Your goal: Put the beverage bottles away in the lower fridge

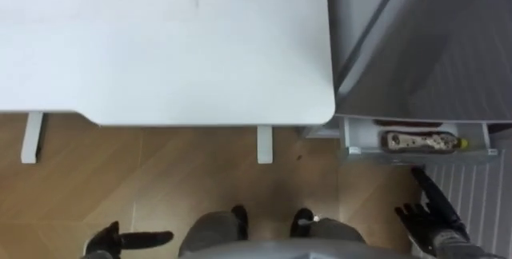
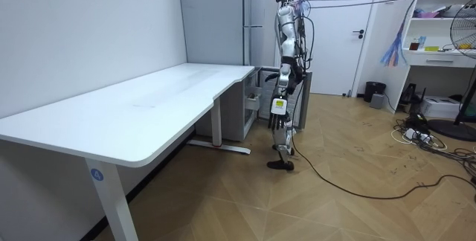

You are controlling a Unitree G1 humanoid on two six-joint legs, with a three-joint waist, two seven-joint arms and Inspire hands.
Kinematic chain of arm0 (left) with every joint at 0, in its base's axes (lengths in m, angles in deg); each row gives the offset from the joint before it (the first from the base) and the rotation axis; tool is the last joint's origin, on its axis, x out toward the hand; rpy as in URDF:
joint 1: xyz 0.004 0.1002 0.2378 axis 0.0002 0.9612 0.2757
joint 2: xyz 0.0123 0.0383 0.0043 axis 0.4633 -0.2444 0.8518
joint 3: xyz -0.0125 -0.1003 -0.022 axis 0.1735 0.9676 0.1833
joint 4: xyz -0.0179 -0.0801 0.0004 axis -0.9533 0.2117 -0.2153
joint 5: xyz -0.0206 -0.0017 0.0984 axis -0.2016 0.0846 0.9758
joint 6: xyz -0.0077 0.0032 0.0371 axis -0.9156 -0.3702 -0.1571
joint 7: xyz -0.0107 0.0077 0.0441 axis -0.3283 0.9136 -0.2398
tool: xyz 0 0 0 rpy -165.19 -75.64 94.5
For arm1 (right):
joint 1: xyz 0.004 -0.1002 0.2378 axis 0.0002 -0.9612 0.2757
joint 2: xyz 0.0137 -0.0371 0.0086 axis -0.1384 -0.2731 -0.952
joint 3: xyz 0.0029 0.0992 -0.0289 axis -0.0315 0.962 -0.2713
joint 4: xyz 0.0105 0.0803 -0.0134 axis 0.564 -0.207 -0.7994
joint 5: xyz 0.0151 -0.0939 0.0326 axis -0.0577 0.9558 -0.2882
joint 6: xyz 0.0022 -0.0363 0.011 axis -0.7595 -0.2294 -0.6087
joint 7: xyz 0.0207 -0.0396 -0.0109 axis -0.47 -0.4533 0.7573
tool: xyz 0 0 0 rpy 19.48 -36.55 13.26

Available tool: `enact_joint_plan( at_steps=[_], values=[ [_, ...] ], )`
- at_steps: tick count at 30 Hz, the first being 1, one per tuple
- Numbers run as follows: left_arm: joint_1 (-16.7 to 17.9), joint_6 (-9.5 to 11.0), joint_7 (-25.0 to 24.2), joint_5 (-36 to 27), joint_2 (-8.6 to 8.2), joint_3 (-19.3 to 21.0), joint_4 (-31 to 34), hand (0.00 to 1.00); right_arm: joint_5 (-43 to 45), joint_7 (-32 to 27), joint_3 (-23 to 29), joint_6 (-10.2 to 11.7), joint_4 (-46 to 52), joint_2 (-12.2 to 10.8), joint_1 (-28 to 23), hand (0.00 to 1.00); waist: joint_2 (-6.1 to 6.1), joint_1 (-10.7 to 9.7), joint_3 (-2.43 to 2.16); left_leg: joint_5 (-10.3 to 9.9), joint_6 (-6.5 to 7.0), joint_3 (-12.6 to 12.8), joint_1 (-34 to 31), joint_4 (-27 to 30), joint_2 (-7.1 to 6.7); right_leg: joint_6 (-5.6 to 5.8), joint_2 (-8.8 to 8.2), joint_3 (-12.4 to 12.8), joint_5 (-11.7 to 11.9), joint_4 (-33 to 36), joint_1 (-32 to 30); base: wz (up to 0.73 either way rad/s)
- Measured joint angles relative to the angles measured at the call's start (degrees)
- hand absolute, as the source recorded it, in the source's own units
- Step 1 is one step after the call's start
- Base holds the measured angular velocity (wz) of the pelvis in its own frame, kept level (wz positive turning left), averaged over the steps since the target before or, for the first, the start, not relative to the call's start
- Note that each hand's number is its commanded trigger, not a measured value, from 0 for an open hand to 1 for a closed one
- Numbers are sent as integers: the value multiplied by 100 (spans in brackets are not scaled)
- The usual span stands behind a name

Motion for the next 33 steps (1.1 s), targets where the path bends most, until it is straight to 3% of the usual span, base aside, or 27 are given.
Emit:
enact_joint_plan(
  at_steps=[3,5,9,14,22,28,33],
  values=[
    [150,-1,108,7,-40,214,42,0,104,189,111,-111,-95,-24,-336,0,-68,-52,-16,0,-1,22,338,-173,-10,27,26,3,-2,-216,343,1],
    [247,-2,146,144,-140,427,56,0,181,304,324,-208,-35,-100,-570,0,-121,-152,-11,0,-2,41,657,-369,-27,76,33,-3,-34,-337,645,8],
    [282,-5,223,221,-339,478,154,0,349,305,440,-220,66,-281,-807,0,-203,-243,-23,-1,-3,34,1009,-548,-45,110,59,-8,-37,-546,1007,1],
    [268,2,280,217,-386,478,227,0,494,287,465,-274,75,-375,-888,0,-252,-337,-23,-2,-5,35,1162,-561,-43,124,80,-10,-28,-626,1184,-1],
    [385,7,395,227,-407,647,254,0,525,185,544,-251,408,-422,-1107,0,-209,-302,-23,-37,-60,51,1598,-810,-16,126,152,8,-27,-770,1539,-3],
    [73,20,547,236,-518,468,17,0,394,-276,548,9,668,-529,-496,0,-176,-286,-45,-36,-55,18,1190,-530,-18,111,102,6,-26,-538,1172,1],
    [-360,62,554,227,-557,228,-320,0,254,-621,540,275,957,-610,233,0,-43,-283,27,-37,-51,8,739,-219,-8,74,45,-1,-15,-243,735,2]
  ],
)
